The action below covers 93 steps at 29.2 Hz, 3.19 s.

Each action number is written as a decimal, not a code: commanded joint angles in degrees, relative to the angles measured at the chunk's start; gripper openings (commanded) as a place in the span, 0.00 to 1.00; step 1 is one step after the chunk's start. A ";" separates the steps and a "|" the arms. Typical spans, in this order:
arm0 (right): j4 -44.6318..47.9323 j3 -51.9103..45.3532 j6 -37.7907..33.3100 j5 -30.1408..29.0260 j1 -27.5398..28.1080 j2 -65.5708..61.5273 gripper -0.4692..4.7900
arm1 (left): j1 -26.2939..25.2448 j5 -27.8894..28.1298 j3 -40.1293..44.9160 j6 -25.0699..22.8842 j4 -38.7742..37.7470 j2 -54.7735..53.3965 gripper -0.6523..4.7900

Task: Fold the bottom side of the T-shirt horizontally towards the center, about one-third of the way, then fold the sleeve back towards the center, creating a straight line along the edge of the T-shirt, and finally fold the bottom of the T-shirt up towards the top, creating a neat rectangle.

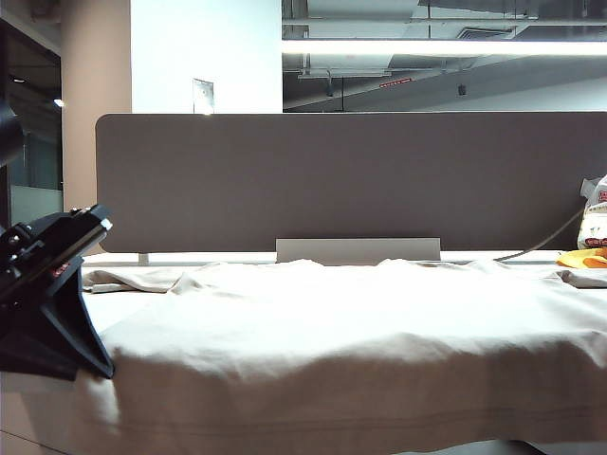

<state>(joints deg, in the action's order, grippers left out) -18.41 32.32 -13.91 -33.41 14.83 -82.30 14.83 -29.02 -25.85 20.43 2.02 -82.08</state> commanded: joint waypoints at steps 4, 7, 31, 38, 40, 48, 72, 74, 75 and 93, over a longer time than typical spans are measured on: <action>-0.31 -0.46 0.00 2.80 0.22 -0.52 0.08 | 0.02 -2.01 -0.39 -0.48 1.46 0.22 0.11; -1.03 -0.20 0.00 0.52 0.33 -0.52 0.08 | 0.02 -4.59 -0.55 -0.46 1.53 0.26 0.11; -2.82 7.93 -1.22 -6.84 0.59 0.17 0.08 | 0.00 -12.35 -5.99 0.04 1.31 0.68 0.11; -2.75 10.67 -3.06 -8.35 0.63 0.17 0.08 | 0.00 -12.57 -8.98 1.09 1.18 0.68 0.11; -2.75 11.80 -3.54 -9.42 0.61 0.17 0.08 | -0.02 -12.59 -9.94 1.07 0.74 0.68 0.11; -2.64 16.81 -4.35 -9.97 0.61 0.11 0.08 | -0.07 -10.05 -14.56 0.92 0.20 0.68 0.11; 10.60 18.56 -10.10 -6.58 -0.31 -6.19 0.08 | -0.11 9.97 -19.98 -5.03 3.08 0.39 0.11; 10.97 19.23 -10.10 -6.56 -0.57 -7.50 0.08 | -0.11 10.08 -21.33 -5.31 2.75 0.02 0.11; 11.26 19.58 -10.12 -6.60 -0.66 -8.00 0.08 | -0.11 10.29 -22.01 -5.40 2.62 -0.26 0.11; 12.57 28.63 -10.12 -5.07 -1.25 -14.03 0.08 | -0.13 14.08 -26.86 -6.99 2.27 -10.08 0.11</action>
<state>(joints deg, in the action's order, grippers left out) -6.74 60.31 -24.03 -38.63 13.54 -96.23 14.66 -15.79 -52.05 13.93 3.18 -92.09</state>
